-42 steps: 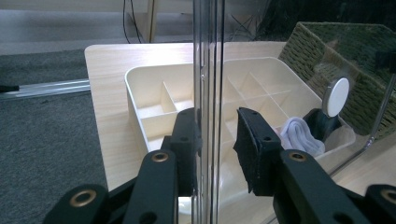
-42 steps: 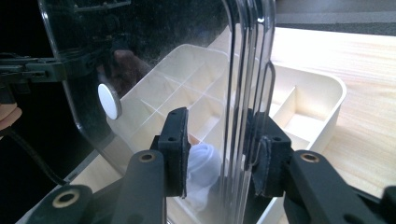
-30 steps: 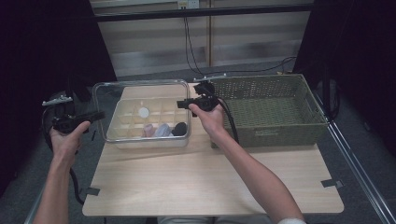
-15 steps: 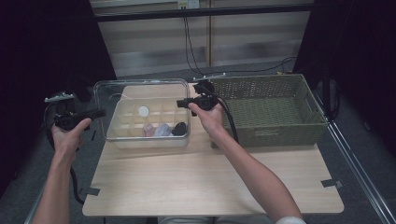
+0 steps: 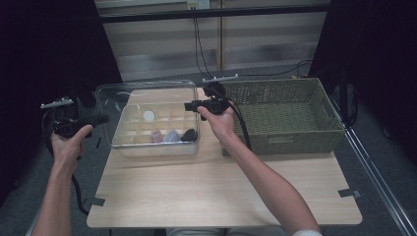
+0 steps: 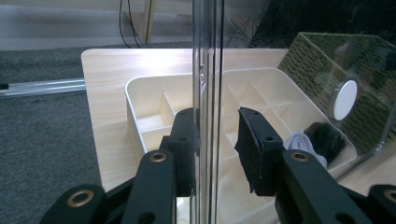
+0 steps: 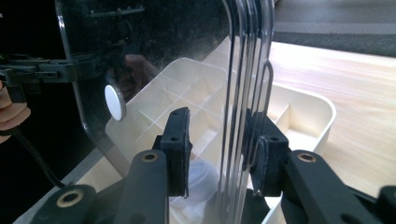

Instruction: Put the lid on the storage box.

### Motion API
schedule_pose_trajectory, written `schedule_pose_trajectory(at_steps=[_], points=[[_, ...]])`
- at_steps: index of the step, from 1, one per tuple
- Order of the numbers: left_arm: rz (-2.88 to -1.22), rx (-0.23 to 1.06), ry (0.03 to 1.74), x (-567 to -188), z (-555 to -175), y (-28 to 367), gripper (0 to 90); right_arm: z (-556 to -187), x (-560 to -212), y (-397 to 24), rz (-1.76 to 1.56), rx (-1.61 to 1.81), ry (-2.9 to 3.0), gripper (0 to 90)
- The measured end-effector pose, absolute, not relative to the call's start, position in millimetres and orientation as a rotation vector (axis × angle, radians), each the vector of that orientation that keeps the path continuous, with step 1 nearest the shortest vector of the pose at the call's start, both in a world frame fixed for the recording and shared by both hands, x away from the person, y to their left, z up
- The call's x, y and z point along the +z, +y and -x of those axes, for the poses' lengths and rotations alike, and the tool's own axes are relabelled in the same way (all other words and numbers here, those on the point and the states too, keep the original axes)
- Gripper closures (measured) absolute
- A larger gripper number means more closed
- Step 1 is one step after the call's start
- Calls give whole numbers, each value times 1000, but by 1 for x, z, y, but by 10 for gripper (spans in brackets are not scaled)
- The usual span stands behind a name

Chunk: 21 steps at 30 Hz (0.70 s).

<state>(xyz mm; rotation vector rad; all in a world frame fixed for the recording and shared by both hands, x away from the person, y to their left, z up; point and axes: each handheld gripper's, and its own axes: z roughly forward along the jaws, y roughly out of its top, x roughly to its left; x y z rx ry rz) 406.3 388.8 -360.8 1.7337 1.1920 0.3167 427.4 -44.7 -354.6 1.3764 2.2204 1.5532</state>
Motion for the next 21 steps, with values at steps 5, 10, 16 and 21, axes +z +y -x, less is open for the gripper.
schedule_pose_trajectory(at_steps=[5, 10, 16, 21], points=[[-1741, 311, 1205, -364, -412, 387, 679, -432, -357, -44, -1392, 1537, 2219, 632], [-1760, 310, 1228, -371, -420, 385, 676, -439, -367, -43, -1409, 1491, 2237, 624], [-1765, 296, 1259, -376, -433, 381, 657, -447, -371, -41, -1421, 1451, 2246, 611], [-1759, 266, 1277, -381, -440, 381, 639, -454, -376, -41, -1446, 1450, 2245, 594]])
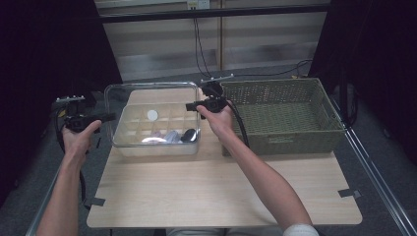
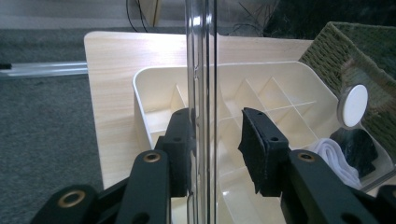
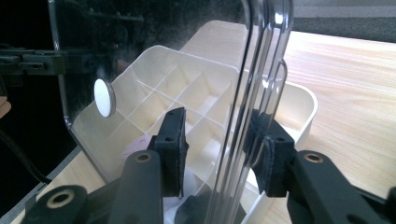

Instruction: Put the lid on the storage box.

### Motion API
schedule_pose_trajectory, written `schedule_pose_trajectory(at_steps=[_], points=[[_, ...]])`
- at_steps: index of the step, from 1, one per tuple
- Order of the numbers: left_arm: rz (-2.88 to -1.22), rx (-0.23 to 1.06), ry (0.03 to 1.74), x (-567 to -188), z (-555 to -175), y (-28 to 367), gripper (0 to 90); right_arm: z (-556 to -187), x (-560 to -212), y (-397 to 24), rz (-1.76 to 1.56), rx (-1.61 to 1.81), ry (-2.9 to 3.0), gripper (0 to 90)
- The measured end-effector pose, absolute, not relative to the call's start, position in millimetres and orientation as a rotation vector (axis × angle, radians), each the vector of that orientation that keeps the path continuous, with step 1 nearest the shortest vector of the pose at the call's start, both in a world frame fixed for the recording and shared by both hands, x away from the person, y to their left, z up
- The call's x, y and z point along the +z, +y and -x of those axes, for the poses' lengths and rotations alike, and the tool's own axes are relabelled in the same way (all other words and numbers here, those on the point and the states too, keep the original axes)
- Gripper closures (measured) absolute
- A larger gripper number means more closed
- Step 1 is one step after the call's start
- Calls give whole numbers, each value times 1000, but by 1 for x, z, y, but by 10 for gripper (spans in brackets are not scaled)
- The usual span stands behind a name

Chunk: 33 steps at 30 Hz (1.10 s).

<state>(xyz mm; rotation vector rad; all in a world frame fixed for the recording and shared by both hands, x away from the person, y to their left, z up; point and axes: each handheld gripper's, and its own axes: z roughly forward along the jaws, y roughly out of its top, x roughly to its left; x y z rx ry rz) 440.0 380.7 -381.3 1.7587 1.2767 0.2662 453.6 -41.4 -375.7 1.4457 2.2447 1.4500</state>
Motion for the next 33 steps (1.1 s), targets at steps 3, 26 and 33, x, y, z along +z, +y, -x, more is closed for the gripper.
schedule_pose_trajectory(at_steps=[3, 26, 33], points=[[-1760, 249, 1277, -385, -445, 382, 625, -457, -378, -39, -1451, 1432, 2241, 577], [-1795, 174, 1335, -410, -472, 373, 515, -483, -402, -30, -1549, 1289, 2298, 449], [-1807, 155, 1342, -417, -478, 372, 490, -488, -408, -28, -1607, 1253, 2303, 419]])
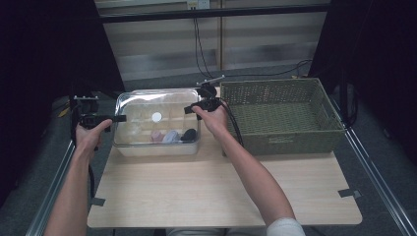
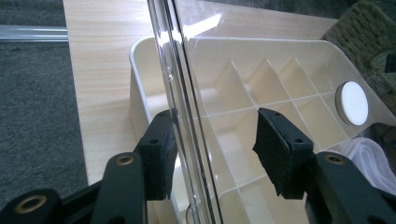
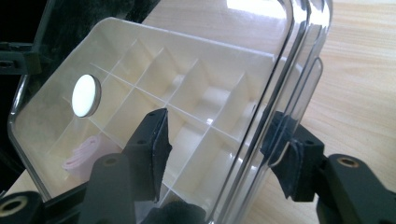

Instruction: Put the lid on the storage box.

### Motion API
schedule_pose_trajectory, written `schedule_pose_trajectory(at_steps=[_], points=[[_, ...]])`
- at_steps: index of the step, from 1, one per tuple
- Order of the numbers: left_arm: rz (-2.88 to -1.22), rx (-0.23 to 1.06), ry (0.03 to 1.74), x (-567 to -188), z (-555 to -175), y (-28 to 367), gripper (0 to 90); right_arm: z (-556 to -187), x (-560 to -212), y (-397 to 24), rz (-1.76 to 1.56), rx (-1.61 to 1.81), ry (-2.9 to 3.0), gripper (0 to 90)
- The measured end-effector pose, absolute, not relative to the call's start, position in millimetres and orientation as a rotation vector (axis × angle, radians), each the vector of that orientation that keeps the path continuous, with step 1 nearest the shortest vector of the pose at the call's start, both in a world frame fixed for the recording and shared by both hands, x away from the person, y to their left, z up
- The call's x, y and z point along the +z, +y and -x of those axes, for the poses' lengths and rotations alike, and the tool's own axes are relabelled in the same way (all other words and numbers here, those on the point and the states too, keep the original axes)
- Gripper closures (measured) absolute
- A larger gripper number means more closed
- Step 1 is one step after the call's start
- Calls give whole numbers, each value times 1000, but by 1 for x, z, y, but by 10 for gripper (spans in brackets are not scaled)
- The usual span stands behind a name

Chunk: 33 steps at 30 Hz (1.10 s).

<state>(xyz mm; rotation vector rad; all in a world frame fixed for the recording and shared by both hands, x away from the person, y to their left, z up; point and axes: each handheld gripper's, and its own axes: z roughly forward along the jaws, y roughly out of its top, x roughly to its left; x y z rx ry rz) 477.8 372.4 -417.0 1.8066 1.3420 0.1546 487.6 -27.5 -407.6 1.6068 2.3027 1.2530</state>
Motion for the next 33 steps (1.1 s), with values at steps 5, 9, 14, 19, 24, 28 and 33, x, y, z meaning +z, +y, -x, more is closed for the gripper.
schedule_pose_trajectory(at_steps=[5, 9, 14, 19, 24, 28, 33], points=[[-1802, 138, 1346, -422, -479, 374, 483, -490, -410, -25, -1619, 1224, 2305, 404], [-1795, 125, 1357, -426, -482, 374, 480, -492, -412, -21, -1658, 1165, 2304, 381], [-1798, 119, 1363, -429, -484, 377, 480, -494, -414, -17, -1688, 1115, 2295, 363], [-1802, 136, 1374, -429, -484, 379, 480, -495, -417, -12, -1701, 1104, 2283, 354], [-1804, 129, 1389, -436, -485, 379, 476, -495, -419, -8, -1706, 995, 2268, 343], [-1798, 129, 1394, -437, -485, 378, 475, -496, -421, -7, -1699, 961, 2264, 346], [-1828, 137, 1390, -439, -486, 378, 467, -497, -422, -7, -1726, 940, 2265, 356]])
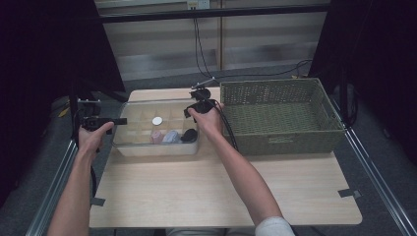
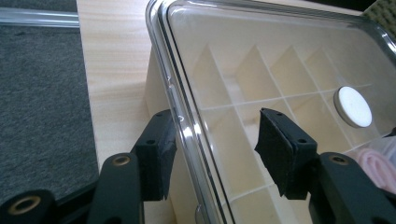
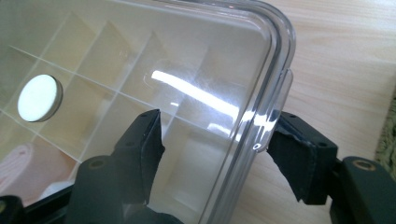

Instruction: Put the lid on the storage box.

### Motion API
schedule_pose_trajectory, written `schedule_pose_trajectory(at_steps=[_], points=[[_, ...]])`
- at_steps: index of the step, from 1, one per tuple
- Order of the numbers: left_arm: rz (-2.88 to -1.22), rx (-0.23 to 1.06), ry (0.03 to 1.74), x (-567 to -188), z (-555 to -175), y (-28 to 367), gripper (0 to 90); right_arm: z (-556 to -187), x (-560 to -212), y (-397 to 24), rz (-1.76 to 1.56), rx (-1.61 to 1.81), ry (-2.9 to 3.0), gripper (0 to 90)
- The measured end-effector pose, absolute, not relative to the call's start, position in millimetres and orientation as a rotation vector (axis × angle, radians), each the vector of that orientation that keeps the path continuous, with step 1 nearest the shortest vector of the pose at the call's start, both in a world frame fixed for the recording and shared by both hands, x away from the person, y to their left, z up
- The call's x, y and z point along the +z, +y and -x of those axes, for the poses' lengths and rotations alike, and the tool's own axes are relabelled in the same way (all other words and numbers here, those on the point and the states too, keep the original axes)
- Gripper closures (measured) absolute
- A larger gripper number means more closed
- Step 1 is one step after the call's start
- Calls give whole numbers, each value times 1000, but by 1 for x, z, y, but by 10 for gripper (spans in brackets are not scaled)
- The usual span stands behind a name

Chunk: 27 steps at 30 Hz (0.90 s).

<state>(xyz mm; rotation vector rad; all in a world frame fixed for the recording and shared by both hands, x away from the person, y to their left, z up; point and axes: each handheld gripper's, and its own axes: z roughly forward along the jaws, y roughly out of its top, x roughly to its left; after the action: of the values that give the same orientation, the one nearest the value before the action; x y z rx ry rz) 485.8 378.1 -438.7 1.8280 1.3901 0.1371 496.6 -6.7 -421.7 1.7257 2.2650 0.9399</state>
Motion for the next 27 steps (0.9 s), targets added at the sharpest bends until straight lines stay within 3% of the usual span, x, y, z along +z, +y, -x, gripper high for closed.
schedule_pose_trajectory(at_steps=[5, 11, 22, 27], points=[[-1812, 129, 1386, -440, -483, 380, 467, -495, -422, -6, -1715, 908, 2260, 363], [-1840, 158, 1378, -439, -476, 380, 396, -488, -415, -11, -1697, 990, 2196, 415], [-1832, 187, 1361, -433, -466, 376, 301, -483, -411, -19, -1652, 1088, 2231, 397], [-1821, 213, 1346, -427, -454, 377, 298, -479, -405, -25, -1603, 1155, 2249, 390]])
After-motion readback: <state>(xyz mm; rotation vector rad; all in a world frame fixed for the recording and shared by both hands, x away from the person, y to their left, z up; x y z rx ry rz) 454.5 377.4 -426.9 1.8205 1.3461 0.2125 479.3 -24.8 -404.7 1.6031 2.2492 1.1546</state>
